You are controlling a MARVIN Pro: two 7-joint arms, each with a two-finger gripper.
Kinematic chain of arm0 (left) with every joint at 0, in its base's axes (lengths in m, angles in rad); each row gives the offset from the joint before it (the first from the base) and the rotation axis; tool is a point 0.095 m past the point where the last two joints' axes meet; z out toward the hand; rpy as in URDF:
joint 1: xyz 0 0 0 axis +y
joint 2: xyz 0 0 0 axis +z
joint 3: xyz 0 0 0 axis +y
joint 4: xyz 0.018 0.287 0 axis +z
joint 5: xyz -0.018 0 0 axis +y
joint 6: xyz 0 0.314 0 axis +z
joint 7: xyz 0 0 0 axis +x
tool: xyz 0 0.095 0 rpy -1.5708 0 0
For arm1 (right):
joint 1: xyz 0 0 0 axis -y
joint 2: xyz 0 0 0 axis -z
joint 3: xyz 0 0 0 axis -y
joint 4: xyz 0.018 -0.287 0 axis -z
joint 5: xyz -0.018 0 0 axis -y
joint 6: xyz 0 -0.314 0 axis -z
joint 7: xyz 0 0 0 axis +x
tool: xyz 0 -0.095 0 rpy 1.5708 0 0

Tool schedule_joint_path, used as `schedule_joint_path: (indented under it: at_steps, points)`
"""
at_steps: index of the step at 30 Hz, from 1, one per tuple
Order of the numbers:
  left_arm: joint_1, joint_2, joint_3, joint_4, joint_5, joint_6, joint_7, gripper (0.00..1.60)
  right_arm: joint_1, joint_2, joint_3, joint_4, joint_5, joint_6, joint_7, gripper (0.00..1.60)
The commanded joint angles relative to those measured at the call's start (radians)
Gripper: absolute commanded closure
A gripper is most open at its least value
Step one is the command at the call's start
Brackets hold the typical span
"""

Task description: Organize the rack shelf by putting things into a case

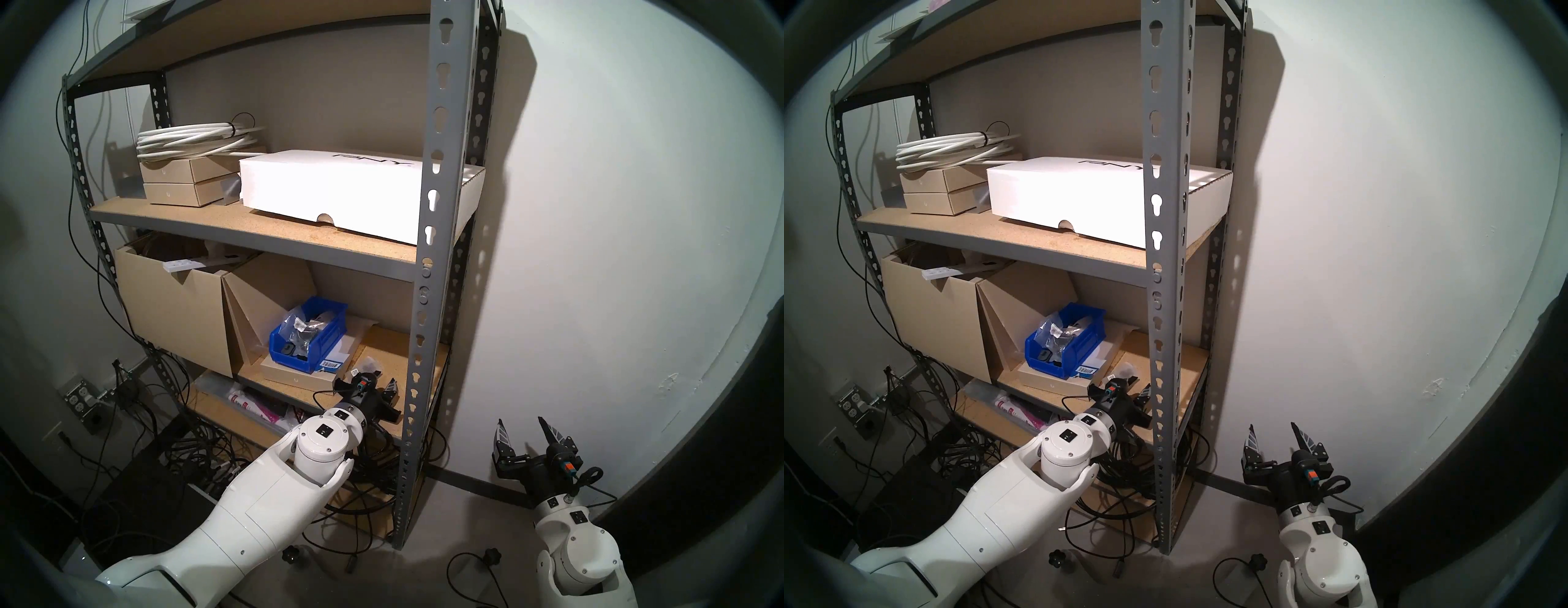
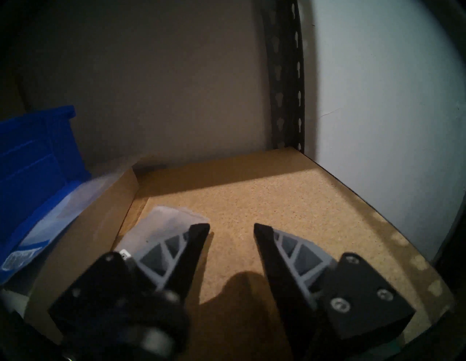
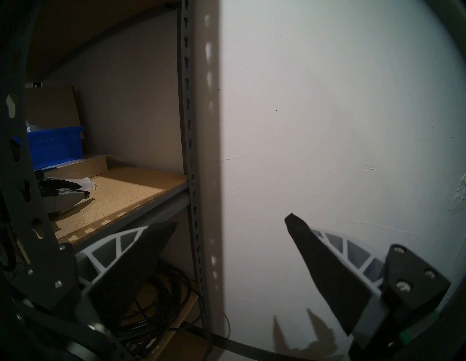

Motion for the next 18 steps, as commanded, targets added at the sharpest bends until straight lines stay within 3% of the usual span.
schedule_joint_path:
  at_steps: [1,2,3,7,8,11,18]
  points:
    - [0.040,0.011,-0.004,-0.020,0.005,-0.009,0.025,0.63,0.001,0.000,0.000,-0.020,0.000,-0.002,0.000,0.00]
    - [0.040,0.011,-0.004,-0.020,0.005,-0.009,0.025,0.63,0.001,0.000,0.000,-0.020,0.000,-0.002,0.000,0.00]
    - [0.043,0.016,-0.005,-0.034,0.005,-0.005,0.023,0.34,0.001,0.000,0.000,-0.020,0.000,-0.002,0.000,0.00]
    - [0.063,0.025,-0.016,-0.104,0.023,-0.012,0.067,0.21,0.001,0.000,0.000,-0.020,0.000,-0.003,0.000,0.00]
    - [0.066,0.026,-0.017,-0.116,0.024,-0.007,0.074,0.00,0.001,0.000,0.000,-0.020,0.000,-0.003,0.000,0.00]
    - [0.078,0.022,-0.022,-0.136,0.031,-0.010,0.101,0.00,0.001,0.000,0.000,-0.019,0.000,-0.003,0.000,0.00]
    - [0.114,-0.054,-0.047,-0.158,0.032,-0.029,0.236,0.00,0.002,0.000,0.000,-0.019,0.000,-0.003,0.000,0.00]
